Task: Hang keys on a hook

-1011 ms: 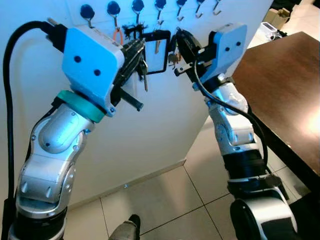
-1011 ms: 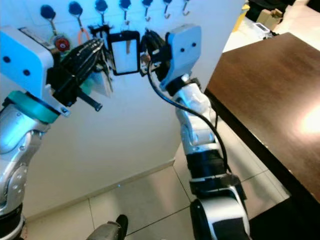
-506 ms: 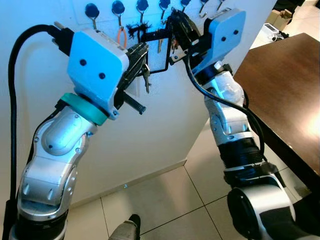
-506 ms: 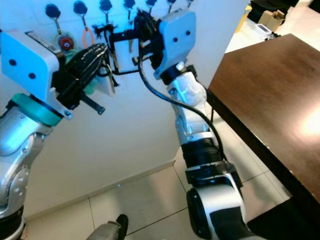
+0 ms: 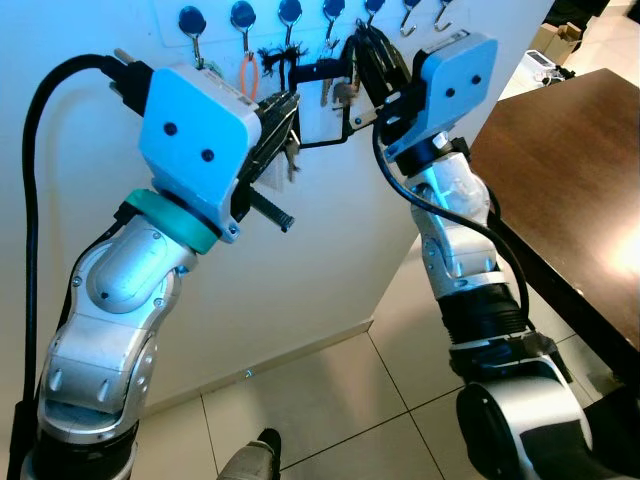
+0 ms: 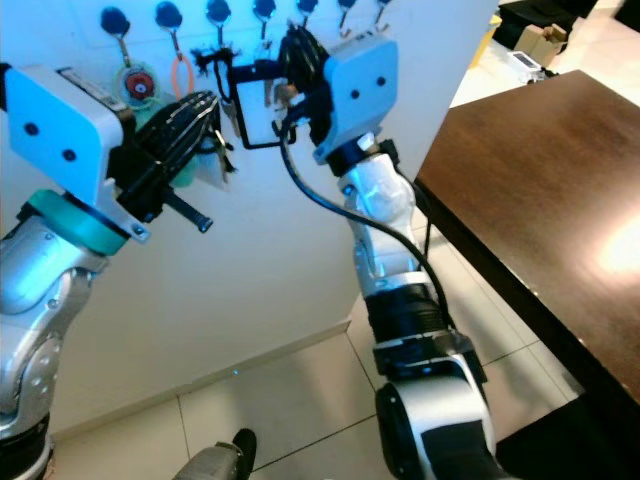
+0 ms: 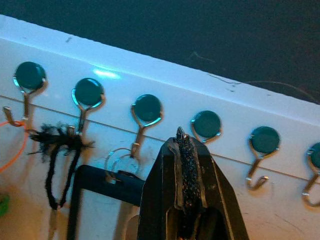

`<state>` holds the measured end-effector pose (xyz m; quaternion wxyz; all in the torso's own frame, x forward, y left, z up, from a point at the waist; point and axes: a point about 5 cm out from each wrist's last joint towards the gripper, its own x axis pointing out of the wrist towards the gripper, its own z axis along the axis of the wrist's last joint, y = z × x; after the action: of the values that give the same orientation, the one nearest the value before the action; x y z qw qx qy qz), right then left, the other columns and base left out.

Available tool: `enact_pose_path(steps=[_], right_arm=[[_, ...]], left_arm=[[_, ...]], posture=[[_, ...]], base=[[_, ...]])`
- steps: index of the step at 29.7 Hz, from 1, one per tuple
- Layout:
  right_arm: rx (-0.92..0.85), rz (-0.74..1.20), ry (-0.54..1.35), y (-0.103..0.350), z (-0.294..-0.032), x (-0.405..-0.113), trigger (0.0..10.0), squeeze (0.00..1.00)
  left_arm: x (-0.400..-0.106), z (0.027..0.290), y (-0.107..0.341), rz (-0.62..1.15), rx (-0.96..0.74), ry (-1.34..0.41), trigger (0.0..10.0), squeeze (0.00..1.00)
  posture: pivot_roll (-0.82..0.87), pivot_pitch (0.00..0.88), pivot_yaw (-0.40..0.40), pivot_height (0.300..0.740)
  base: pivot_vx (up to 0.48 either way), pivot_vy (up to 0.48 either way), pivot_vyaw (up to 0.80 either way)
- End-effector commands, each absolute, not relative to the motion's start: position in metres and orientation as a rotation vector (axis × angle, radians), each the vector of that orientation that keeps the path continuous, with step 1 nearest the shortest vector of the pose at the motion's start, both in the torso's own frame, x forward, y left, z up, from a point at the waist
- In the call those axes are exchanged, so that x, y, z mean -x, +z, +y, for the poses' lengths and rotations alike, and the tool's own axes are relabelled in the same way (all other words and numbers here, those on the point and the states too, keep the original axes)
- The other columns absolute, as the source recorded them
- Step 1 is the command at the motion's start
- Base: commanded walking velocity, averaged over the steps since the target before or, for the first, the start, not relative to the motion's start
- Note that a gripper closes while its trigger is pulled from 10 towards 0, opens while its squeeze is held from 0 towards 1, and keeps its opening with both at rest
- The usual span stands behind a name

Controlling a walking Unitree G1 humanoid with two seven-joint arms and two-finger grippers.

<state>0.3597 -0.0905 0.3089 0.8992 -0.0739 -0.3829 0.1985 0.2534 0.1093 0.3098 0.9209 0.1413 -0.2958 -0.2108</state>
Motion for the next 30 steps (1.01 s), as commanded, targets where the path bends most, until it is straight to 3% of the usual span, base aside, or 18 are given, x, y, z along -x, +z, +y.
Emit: enact_pose_path(steps=[1, 18, 30], right_arm=[[0.152, -0.798, 0.370, 0.307, -0.097, -0.360, 10.0, 0.00], [0.211, -0.803, 0.307, 0.311, -0.103, -0.365, 10.0, 0.00], [0.287, -0.726, 0.371, 0.301, -0.094, -0.374, 10.0, 0.00]], left_arm=[[-0.253, 0.107, 0.307, -0.594, -0.289, -0.450, 10.0, 0.00], [-0.253, 0.106, 0.307, -0.590, -0.283, -0.450, 10.0, 0.00], [-0.253, 0.105, 0.307, -0.591, -0.278, -0.446, 10.0, 0.00]], posture=[[0.12, 0.025, 0.069, 0.740], [0.12, 0.034, 0.070, 0.740], [0.13, 0.033, 0.066, 0.740]], base=[[0.000, 0.000, 0.00], [0.000, 0.000, 0.00], [0.000, 0.000, 0.00]])
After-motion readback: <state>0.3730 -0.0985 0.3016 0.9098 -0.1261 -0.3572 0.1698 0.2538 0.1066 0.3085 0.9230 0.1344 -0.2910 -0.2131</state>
